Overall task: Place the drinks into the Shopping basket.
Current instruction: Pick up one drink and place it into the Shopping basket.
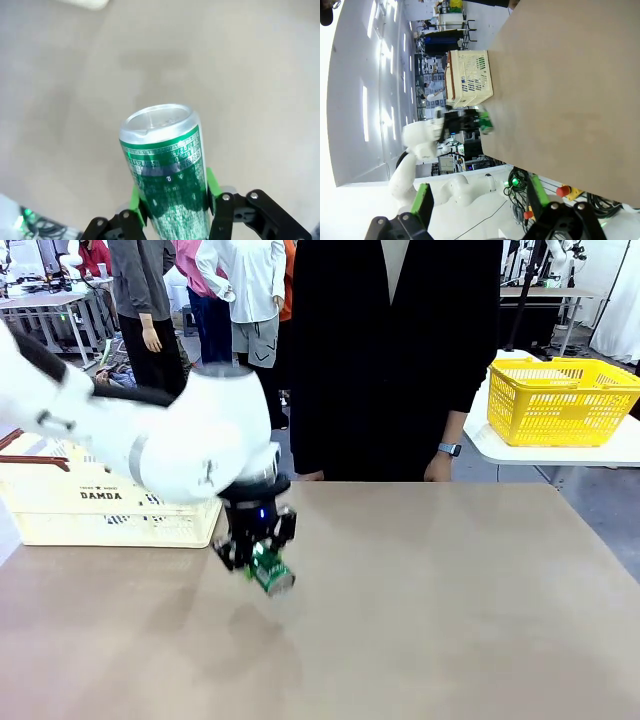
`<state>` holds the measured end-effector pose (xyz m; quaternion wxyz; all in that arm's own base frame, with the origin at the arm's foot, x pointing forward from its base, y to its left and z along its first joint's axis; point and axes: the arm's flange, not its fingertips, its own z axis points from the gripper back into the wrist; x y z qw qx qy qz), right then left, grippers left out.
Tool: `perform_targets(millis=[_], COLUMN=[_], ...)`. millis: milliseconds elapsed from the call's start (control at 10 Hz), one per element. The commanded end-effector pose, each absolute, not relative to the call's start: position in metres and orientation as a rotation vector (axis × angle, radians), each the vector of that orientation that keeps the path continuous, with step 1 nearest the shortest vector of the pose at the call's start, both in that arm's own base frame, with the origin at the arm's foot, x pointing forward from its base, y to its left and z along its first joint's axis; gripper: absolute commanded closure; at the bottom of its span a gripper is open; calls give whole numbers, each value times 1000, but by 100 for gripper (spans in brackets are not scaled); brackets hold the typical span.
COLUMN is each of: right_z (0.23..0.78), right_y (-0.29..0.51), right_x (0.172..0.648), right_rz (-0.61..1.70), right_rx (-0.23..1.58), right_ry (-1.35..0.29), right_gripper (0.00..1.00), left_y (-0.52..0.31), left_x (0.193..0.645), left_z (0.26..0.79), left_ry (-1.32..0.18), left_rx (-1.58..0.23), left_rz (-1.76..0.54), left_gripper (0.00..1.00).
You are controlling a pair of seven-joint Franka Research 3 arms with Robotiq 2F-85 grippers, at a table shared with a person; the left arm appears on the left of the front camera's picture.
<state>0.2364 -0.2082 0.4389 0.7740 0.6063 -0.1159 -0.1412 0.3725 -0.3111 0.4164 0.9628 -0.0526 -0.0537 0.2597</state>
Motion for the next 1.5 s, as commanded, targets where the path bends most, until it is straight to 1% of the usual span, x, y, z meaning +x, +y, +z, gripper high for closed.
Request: perform_targets(millis=[0,100,200,300,400,800,900,1000,1100,1200,1400], right_z=[440,440,440,440,440,440,440,440,440,440,440], right_y=[-211,-211,-211,-211,-211,-211,-211,-211,-211,-211,-211], right_x=[235,235,235,235,235,235,235,235,235,235,235], right_rz=[-283,-283,-283,-283,-283,-283,-283,-283,-283,-283,-283], right_rx=[1309,1309,1309,1309,1309,1309,1309,1309,1309,1309,1309], right_ry=[-249,-249,-249,-249,-249,-249,-249,-249,-249,-249,-249], right_gripper=[0,0,0,0,0,0,0,0,0,0,0], left_y=[-293,-280,-267,-258,-285,-282,-263,-237,-209,-176,-129], left_x=[383,382,380,373,370,371,397,435,469,503,568], left_z=[513,544,555,550,560,559,583,605,620,629,622], left_ry=[-88,-64,-66,-93,-110,-96,-121,-72,-71,-39,6], left_rx=[-139,-130,-177,-228,-164,-162,-159,-180,-185,-141,-157], left_rz=[354,263,271,324,286,271,207,45,-24,-68,-70], left_gripper=[100,100,100,100,100,100,100,100,100,100,100])
